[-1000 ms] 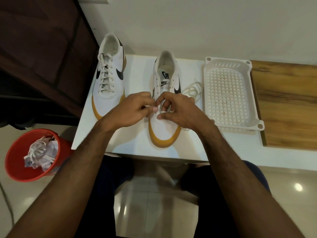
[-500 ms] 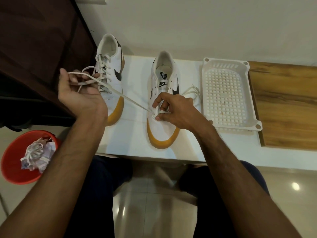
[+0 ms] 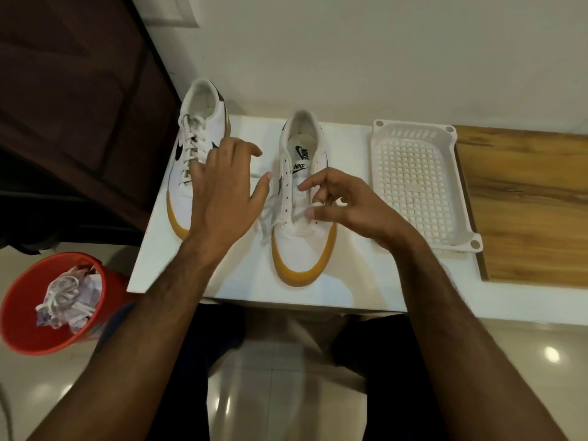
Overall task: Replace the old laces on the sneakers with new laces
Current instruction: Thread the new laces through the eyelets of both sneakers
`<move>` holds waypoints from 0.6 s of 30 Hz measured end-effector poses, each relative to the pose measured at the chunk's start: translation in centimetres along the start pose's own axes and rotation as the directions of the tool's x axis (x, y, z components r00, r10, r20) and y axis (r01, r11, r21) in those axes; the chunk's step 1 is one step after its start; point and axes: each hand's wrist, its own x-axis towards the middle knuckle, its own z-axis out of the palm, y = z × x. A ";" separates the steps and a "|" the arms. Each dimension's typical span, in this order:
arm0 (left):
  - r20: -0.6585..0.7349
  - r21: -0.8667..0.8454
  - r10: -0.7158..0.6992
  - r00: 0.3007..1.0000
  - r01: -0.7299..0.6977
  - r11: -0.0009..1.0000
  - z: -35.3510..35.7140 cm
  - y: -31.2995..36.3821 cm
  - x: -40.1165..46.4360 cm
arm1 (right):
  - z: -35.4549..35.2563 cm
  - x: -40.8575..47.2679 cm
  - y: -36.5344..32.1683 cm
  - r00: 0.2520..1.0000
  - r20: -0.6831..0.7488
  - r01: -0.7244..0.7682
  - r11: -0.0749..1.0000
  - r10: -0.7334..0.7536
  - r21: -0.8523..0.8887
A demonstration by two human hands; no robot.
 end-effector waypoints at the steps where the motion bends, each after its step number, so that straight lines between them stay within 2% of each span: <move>1: -0.046 0.026 0.035 0.998 -0.034 0.999 -0.2 0.2 0.2 | -0.6 -0.2 -0.1 0.999 -0.033 0.017 0.997 -0.014 0.072; 3: -0.072 -0.060 0.151 0.986 -0.155 0.986 -0.5 0.9 0.2 | -1.2 -0.5 0.0 0.995 -0.086 0.073 0.974 -0.056 0.214; 4: -0.025 -0.197 0.193 0.981 -0.194 0.961 -0.5 1.5 0.0 | -1.2 -0.4 0.0 0.991 -0.103 0.106 0.954 -0.080 0.281; 5: 0.068 -0.373 0.214 0.974 -0.174 0.911 -0.3 2.0 -0.4 | -1.2 -0.3 0.0 0.988 -0.113 0.135 0.931 -0.102 0.339; 7: 0.303 -0.642 0.225 0.926 0.024 0.766 0.2 3.2 -0.9 | -1.0 -0.2 -0.3 0.984 -0.116 0.169 0.890 -0.131 0.424; 9: 0.393 -0.754 0.204 0.897 0.187 0.629 0.5 3.7 -0.8 | -0.7 0.0 -0.5 0.985 -0.128 0.166 0.871 -0.119 0.463; 11: 0.336 -0.817 0.080 0.938 0.248 0.520 0.0 3.4 -0.2 | -0.8 0.1 -0.3 0.980 -0.181 0.154 0.877 -0.078 0.455; 13: 0.263 -0.874 -0.160 0.951 0.305 0.378 -0.6 2.3 0.6 | -1.2 0.2 0.2 0.967 -0.254 0.149 0.871 -0.029 0.468; 15: 0.222 -0.932 -0.373 0.901 0.309 0.192 -1.1 1.0 1.0 | -1.7 0.3 0.8 0.949 -0.315 0.154 0.841 0.021 0.518; 16: 0.222 -0.944 -0.472 0.853 0.310 0.115 -1.4 0.4 1.1 | -1.9 0.3 1.0 0.940 -0.338 0.160 0.821 0.043 0.549; 18: 0.223 -0.947 -0.642 0.734 0.320 0.037 -1.3 -0.8 1.2 | -2.1 0.3 1.2 0.928 -0.364 0.169 0.778 0.082 0.605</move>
